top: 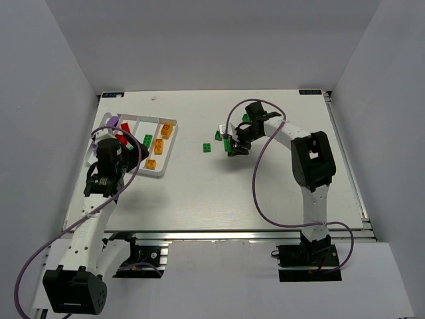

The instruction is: Sort the legos into containers by color

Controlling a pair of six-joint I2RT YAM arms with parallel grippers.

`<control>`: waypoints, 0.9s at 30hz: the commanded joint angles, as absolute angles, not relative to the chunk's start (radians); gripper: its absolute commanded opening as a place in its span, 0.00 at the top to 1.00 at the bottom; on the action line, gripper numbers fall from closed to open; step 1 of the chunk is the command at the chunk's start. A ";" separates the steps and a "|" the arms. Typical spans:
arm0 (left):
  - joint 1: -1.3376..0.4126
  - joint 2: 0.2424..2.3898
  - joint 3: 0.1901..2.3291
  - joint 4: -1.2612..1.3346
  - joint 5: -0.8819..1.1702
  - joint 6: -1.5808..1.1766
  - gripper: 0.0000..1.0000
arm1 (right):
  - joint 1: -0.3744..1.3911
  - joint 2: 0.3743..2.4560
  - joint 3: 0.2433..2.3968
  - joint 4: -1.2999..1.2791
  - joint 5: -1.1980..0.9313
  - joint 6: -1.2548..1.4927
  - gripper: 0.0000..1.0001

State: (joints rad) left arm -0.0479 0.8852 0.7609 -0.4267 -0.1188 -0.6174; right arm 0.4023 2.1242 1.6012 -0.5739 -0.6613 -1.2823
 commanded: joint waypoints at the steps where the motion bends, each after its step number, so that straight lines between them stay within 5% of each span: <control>1: -0.044 0.868 0.759 -0.428 -0.106 -0.629 0.02 | 0.407 2.128 1.615 -0.561 -0.658 -1.279 0.44; 17: -0.044 0.835 0.746 -0.434 -0.087 -0.675 0.02 | 0.416 2.155 1.600 -0.549 -0.653 -1.287 0.49; 27: -0.044 0.808 0.741 -0.428 -0.072 -0.703 0.02 | 0.416 2.077 1.577 -0.581 -0.704 -1.275 0.74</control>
